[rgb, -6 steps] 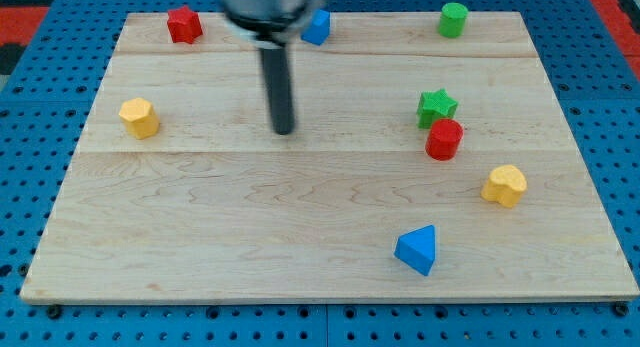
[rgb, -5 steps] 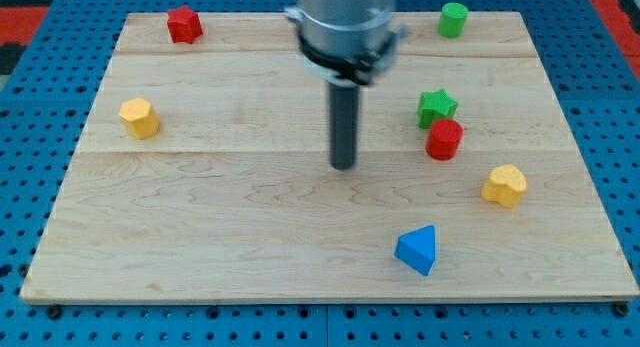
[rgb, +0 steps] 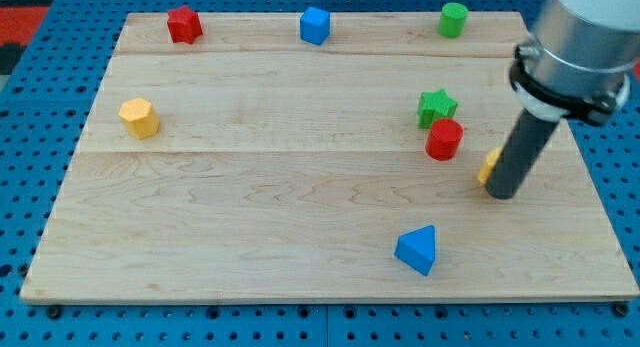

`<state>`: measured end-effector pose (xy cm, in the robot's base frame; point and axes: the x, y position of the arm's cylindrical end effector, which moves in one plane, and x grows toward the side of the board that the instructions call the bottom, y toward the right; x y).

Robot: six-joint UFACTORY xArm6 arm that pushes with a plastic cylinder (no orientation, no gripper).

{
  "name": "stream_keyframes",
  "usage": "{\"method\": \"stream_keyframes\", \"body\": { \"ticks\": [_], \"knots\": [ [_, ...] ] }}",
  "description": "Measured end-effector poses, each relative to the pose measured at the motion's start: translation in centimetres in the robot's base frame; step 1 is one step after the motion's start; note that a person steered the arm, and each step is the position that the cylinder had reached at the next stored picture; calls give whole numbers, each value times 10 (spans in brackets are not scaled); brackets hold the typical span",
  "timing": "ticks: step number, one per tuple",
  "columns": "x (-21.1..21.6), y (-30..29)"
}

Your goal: Push the red circle to the left side of the green star

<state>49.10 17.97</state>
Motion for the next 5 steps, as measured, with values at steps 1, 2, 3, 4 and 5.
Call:
{"method": "stream_keyframes", "body": {
  "ticks": [1,2,3,4,5],
  "knots": [
    [-24,-26],
    [-29,-28],
    [-59,-34],
    [-94,-68],
    [-89,-55]
  ]
}}
